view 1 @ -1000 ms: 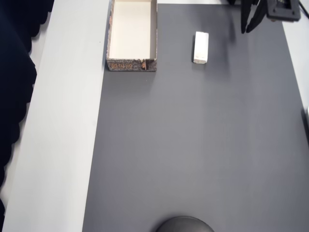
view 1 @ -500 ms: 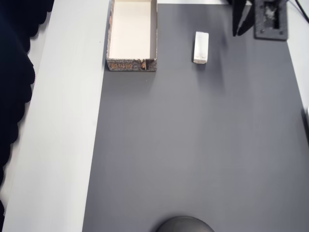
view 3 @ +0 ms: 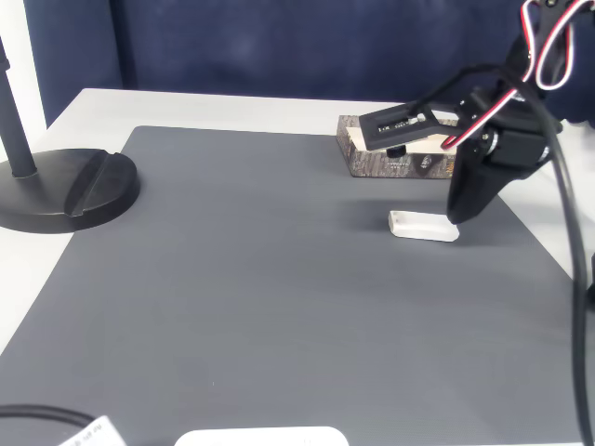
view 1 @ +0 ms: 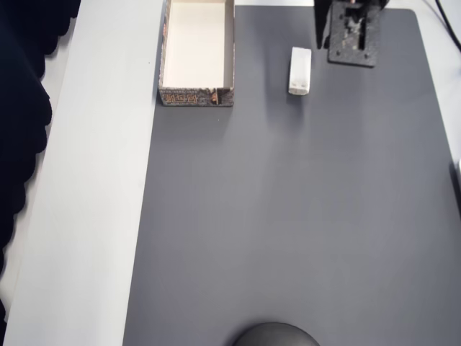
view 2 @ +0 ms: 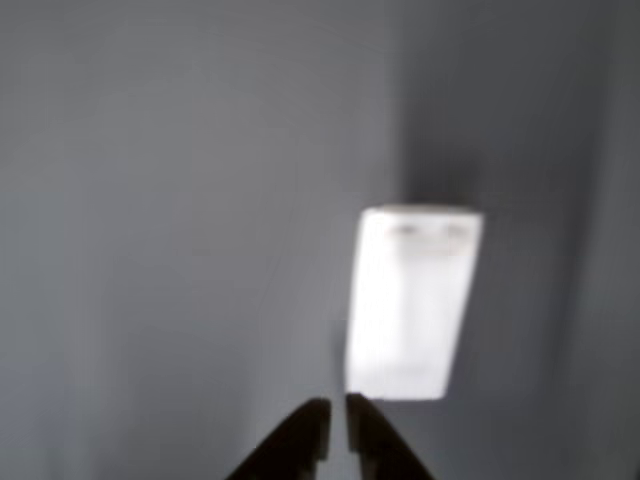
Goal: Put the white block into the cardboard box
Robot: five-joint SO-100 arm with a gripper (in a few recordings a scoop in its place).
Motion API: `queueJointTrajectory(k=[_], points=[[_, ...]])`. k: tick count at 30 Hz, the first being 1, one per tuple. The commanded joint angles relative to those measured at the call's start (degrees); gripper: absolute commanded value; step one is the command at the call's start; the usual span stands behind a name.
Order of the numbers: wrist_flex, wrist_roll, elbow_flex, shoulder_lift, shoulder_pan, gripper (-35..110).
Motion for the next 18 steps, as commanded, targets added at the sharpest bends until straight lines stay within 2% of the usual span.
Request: queueJointTrajectory(k=[1,18], points=[[-2.64,1.85,-6.06,-2.37,2.46,-2],[-6.86,5.98,-7.91,-6.77,4.83,-2]])
